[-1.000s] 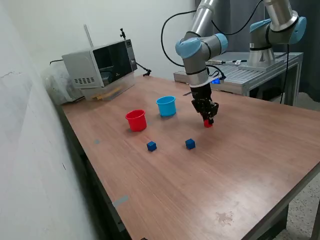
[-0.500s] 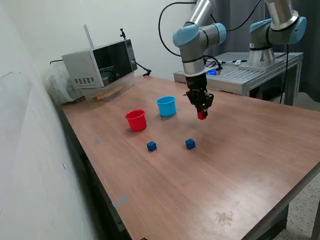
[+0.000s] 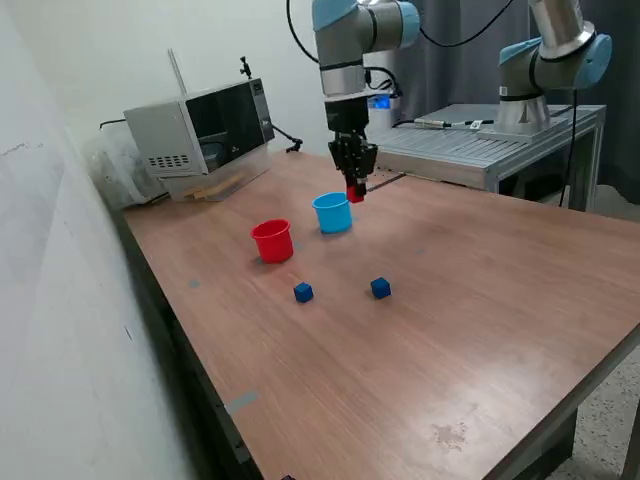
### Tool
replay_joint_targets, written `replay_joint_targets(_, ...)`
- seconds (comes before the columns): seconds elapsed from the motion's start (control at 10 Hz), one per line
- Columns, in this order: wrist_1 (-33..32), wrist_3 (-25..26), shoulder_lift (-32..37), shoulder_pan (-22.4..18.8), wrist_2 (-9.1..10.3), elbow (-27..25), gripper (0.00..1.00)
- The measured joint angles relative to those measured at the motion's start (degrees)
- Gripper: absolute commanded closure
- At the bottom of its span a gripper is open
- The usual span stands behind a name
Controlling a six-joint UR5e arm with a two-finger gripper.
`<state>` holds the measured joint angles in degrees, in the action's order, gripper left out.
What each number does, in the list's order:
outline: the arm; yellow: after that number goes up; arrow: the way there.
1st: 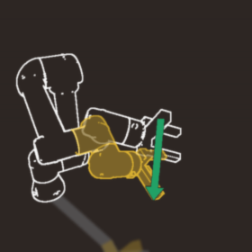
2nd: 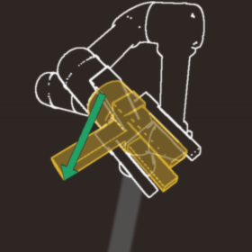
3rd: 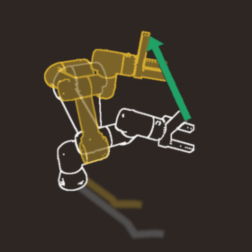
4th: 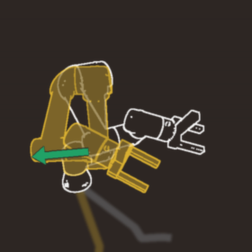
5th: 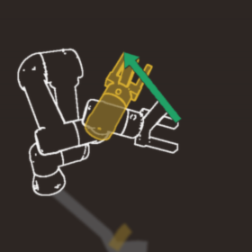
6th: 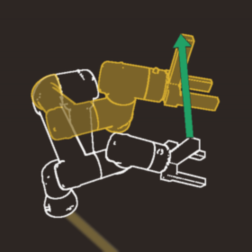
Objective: Place red objects in the red bin, and blue objects in the blue bin.
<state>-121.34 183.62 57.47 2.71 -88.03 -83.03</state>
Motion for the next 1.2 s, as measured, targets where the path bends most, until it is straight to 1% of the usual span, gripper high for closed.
replay_joint_targets(0.1, 0.15, 0.05, -0.2, 1.29, -0.04, 2.13, 1.0)
replay_joint_targets(0.3, 0.17, 0.18, -1.25, 5.16, 0.24, 6.7, 1.0)
replay_joint_targets(0.6, 0.0, 0.31, -5.15, 9.43, 0.41, 12.0, 1.0)
replay_joint_targets(0.9, -0.12, 0.33, -10.26, 11.33, 0.43, 15.2, 1.0)
replay_joint_targets(1.2, -0.37, 0.34, -14.26, 12.17, 0.41, 16.66, 1.0)
